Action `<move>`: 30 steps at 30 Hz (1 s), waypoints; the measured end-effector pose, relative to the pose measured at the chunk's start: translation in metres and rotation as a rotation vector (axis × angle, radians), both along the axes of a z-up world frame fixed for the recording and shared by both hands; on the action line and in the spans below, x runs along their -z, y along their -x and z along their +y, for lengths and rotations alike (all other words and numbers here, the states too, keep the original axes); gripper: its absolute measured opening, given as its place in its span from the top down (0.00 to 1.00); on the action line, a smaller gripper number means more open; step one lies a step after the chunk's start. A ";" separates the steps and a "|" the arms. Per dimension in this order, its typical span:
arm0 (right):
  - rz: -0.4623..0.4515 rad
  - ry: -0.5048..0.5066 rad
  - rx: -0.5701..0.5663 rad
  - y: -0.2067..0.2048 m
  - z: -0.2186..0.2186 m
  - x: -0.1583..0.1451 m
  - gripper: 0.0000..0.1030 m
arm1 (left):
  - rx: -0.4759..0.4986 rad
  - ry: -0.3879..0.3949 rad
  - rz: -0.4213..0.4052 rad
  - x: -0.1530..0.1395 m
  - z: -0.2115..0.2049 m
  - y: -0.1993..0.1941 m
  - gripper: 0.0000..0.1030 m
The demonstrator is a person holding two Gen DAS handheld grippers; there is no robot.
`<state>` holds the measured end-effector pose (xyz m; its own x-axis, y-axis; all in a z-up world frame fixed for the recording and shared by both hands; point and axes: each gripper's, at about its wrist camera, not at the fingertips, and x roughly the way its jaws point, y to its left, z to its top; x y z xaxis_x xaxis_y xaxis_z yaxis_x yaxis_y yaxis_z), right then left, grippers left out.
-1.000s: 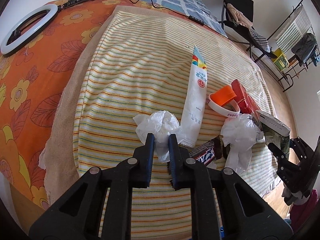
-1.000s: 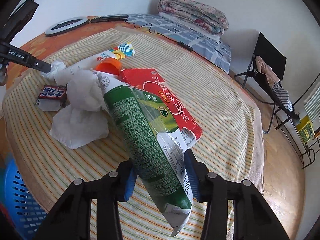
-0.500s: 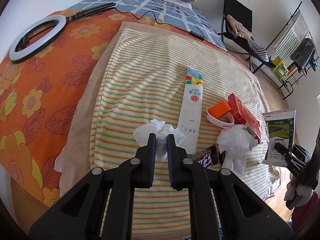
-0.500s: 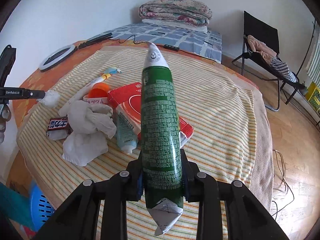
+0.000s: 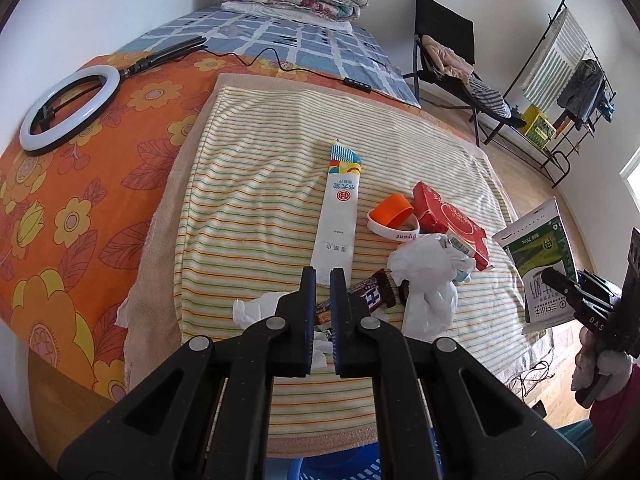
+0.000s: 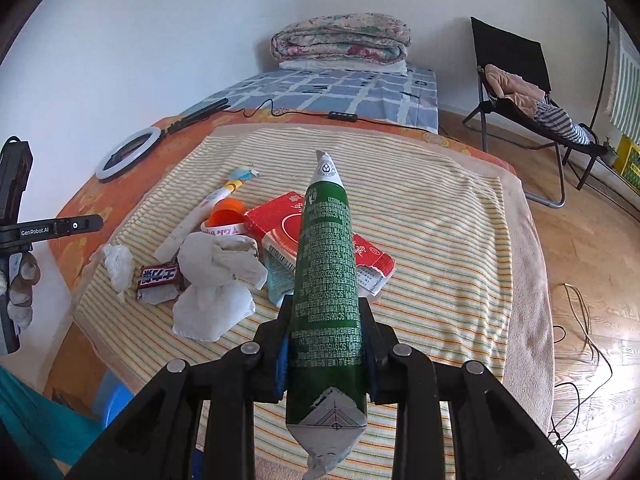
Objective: Collect trash
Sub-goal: 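Carry the carton and tissue over the blue basket and release both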
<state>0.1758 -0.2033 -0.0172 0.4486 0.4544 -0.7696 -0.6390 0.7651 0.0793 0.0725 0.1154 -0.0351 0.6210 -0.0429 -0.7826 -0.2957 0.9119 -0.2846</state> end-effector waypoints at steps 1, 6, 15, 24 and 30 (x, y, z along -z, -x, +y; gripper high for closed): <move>-0.002 -0.005 -0.004 0.004 0.000 -0.003 0.73 | 0.002 -0.014 0.004 0.000 -0.002 0.001 0.95; -0.021 -0.025 -0.019 0.023 0.000 -0.011 0.73 | -0.037 0.017 0.100 0.019 0.005 0.001 0.53; 0.012 -0.050 -0.048 0.042 0.003 -0.010 0.73 | -0.072 0.057 0.197 0.068 0.022 -0.018 0.39; 0.059 -0.067 -0.079 0.060 0.005 -0.005 0.73 | -0.049 0.036 0.166 0.061 0.016 -0.012 0.77; 0.090 -0.117 -0.101 0.087 -0.001 -0.011 0.73 | 0.007 -0.002 0.065 0.015 -0.010 0.017 0.77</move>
